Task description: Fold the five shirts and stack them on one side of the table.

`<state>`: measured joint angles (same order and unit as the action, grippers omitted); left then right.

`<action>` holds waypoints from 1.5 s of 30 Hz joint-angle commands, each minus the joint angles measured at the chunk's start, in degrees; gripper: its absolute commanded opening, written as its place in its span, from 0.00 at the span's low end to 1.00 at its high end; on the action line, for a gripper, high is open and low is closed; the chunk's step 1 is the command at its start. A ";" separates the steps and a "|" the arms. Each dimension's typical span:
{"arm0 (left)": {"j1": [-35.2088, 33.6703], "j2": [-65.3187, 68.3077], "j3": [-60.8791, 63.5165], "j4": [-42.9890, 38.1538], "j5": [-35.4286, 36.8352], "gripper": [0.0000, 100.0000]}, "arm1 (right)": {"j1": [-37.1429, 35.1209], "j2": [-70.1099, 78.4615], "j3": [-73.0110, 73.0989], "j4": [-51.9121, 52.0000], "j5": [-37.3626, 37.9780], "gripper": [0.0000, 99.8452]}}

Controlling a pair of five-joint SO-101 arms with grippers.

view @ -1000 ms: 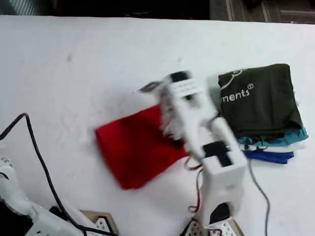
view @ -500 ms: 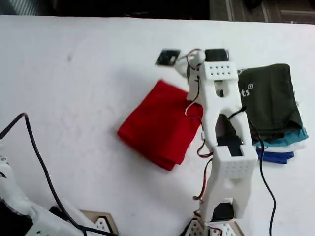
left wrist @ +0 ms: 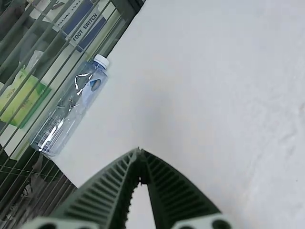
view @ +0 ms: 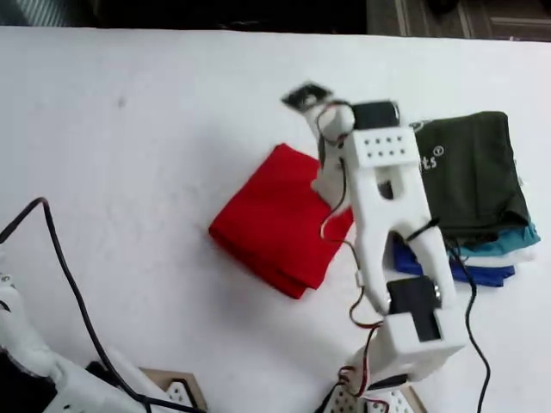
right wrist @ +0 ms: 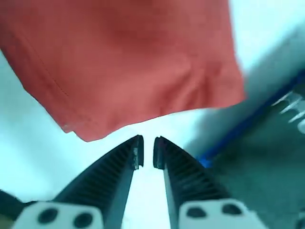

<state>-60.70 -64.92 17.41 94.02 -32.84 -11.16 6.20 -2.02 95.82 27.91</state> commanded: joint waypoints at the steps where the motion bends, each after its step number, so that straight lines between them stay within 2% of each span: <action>1: -0.22 -0.22 -0.18 -0.62 0.00 0.02 | -0.75 -3.12 10.81 -7.25 -7.91 0.02; 5: -0.22 -0.22 -0.18 -0.62 -0.09 0.02 | -4.09 -3.12 22.24 -16.75 -13.54 0.02; 9: -0.22 -0.22 -0.18 -0.62 -0.09 0.02 | -10.86 -3.12 28.48 -19.21 -18.81 0.02; 13: -0.22 -0.22 -0.18 -0.62 -0.09 0.02 | -14.37 -3.47 30.24 -19.03 -21.19 0.02; 23: -0.22 -0.40 -0.18 -0.62 0.00 0.02 | -14.90 -13.85 20.84 -0.31 -21.54 0.02; 30: -0.04 -0.22 -0.18 -0.62 0.00 0.02 | -14.81 -25.01 15.65 2.51 -22.07 0.02; 31: -0.04 -0.22 -0.18 -0.62 0.00 0.02 | -14.90 -26.07 15.65 2.33 -24.70 0.02; 33: -0.04 -0.22 -0.18 -0.62 0.00 0.02 | -14.90 -27.12 15.21 1.10 -35.16 0.02; 38: -0.04 -0.48 -0.18 -0.62 -0.09 0.02 | -14.20 -26.51 18.99 -10.33 -57.93 0.02; 40: -0.22 -0.40 -0.18 -0.62 -0.09 0.02 | -13.41 -25.80 21.89 -16.40 -62.07 0.02; 45: -0.31 -0.48 2.73 -2.37 -0.18 0.02 | -11.47 -22.73 30.07 -31.60 -65.41 0.04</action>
<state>-60.79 -64.92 18.73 93.32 -32.84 -23.74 -16.84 25.85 71.38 -35.21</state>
